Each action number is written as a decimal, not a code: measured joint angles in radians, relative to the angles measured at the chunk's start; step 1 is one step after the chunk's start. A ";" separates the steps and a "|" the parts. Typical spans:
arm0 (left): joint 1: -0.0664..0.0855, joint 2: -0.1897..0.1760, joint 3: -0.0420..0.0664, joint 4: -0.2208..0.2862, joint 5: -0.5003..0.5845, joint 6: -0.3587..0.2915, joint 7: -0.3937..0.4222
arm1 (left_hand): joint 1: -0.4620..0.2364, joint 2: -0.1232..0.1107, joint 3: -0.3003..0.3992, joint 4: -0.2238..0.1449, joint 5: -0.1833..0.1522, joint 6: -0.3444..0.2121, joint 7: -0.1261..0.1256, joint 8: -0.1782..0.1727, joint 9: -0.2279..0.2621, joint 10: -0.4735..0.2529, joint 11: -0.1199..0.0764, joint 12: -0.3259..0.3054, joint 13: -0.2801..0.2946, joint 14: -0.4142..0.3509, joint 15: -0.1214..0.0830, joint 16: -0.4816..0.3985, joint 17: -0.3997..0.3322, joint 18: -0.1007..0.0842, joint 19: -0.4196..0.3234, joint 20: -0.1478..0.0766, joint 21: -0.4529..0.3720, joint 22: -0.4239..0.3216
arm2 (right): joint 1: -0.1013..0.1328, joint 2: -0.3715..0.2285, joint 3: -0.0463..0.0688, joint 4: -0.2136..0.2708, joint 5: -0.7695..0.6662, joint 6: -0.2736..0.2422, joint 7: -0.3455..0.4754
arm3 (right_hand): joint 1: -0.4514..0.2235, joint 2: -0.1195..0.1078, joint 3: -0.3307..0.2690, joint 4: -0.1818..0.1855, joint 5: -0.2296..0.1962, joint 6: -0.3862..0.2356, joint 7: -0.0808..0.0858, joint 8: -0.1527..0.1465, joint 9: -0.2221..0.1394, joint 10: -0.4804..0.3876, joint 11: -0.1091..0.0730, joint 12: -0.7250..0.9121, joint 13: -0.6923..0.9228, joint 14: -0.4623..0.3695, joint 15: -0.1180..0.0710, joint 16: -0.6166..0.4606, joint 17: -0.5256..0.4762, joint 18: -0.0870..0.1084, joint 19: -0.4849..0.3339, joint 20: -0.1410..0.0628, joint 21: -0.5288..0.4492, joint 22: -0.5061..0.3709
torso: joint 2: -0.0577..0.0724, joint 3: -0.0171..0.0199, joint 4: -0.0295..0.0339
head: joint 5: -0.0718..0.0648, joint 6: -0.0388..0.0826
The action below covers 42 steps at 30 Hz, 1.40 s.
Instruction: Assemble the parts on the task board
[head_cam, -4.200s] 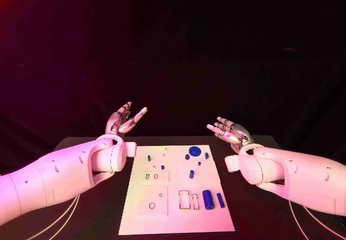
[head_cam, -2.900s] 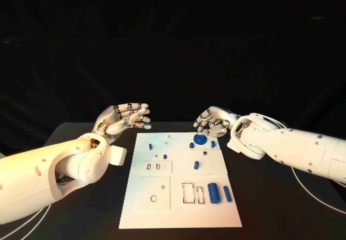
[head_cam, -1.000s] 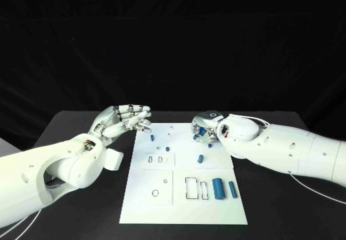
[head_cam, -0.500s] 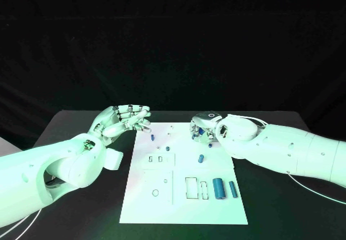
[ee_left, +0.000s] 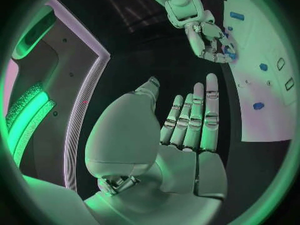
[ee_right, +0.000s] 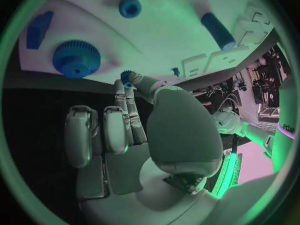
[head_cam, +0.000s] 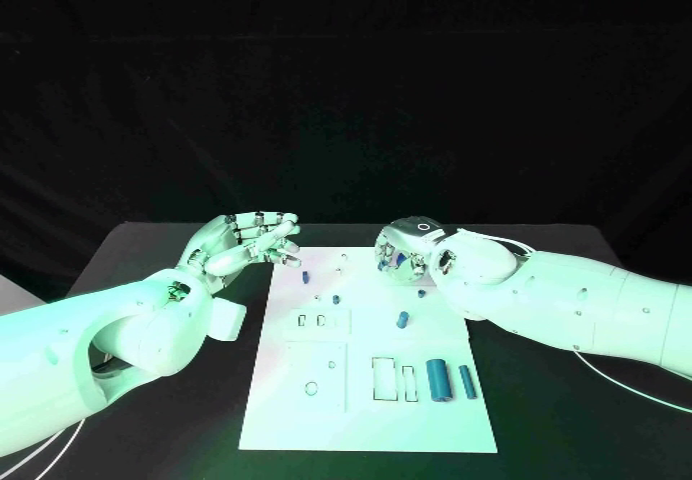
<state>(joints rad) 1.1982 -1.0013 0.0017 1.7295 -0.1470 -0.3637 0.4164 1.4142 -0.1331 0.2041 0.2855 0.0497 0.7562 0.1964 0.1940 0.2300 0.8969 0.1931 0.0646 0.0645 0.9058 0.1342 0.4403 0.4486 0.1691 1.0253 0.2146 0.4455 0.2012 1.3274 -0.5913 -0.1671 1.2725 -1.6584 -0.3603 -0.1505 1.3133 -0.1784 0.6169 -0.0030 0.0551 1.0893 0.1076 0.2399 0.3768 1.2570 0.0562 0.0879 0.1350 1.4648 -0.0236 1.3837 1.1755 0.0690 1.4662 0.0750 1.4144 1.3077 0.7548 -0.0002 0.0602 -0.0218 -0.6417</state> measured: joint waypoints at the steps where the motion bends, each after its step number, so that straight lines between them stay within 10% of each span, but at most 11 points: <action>1: 0.000 0.000 0.000 -0.001 0.001 0.000 0.000 | 0.004 0.004 0.000 0.000 0.000 0.000 0.000 0.000 0.000 0.000 0.000 0.000 0.000 -0.002 0.002 0.000 0.000 0.000 0.000 0.000 0.000 0.000 | 0.001 0.005 0.000 0.000 0.001 -0.010 -0.001 | 0.000 0.000 -0.002 -0.002 0.000 0.000 0.000 0.000 0.001 0.000 0.000 0.000 0.000 0.000 0.000 0.000 0.000 0.000 0.000 0.000 0.000 0.000 | 0.000 0.0000 0.0000 | 0.000 0.000; 42: 0.002 0.038 0.008 0.006 0.012 -0.003 0.001 | 0.009 0.008 -0.011 0.003 0.000 -0.072 -0.011 -0.028 -0.020 -0.048 0.002 0.000 -0.001 -0.023 -0.002 0.019 0.019 0.000 -0.012 0.002 0.011 0.004 | -0.004 0.192 0.001 -0.161 0.000 -0.092 -0.039 | -0.011 -0.003 -0.003 -0.003 0.003 -0.017 0.009 -0.004 0.018 -0.010 0.003 -0.019 0.013 0.000 0.000 0.000 -0.006 0.000 0.000 0.000 -0.003 0.000 | 0.020 -0.0114 0.0213 | 0.000 0.005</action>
<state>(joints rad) 1.1998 -0.9636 0.0094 1.7357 -0.1350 -0.3668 0.4179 1.4227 -0.1247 0.1932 0.2883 0.0497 0.6844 0.1856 0.1659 0.2098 0.8487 0.1947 0.0647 0.0632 0.8826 0.1325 0.4596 0.4675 0.1690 1.0130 0.2162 0.4569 0.2052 1.3234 -0.3996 -0.1660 1.1117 -1.6587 -0.4526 -0.1893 1.3022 -0.1819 0.6134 -0.0057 0.0582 1.0723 0.1168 0.2356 0.3945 1.2468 0.0592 0.0691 0.1476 1.4648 -0.0235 1.3835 1.1690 0.0690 1.4662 0.0751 1.4111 1.3073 0.7752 -0.0116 0.0815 -0.0213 -0.6369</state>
